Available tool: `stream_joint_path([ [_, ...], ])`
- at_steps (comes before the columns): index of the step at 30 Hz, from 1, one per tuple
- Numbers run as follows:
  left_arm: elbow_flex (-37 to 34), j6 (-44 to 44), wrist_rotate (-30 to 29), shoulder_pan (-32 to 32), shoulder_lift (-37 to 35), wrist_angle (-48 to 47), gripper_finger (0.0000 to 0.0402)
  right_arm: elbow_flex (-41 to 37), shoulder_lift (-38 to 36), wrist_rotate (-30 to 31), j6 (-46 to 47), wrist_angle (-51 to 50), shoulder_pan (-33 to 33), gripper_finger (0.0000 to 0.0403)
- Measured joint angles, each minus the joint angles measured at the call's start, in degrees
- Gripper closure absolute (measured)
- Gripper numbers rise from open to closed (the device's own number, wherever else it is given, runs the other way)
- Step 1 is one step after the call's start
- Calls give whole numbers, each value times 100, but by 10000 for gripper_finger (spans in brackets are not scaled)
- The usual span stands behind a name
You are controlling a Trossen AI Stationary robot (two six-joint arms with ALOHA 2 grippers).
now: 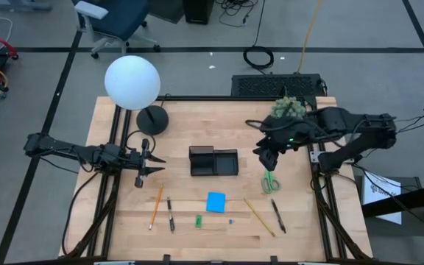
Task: Pick and place office supplies into organizer
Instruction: Put the yellow pencil into the black desk organizer
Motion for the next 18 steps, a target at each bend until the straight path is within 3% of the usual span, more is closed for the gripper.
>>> stream_joint_path([
  [8,0,0,0,-1,-2,-1,286,302,884,-861,262,-1490,-73,264],
  [18,1,0,0,1,0,-1,286,307,1627,-707,770,-1676,474,264],
])
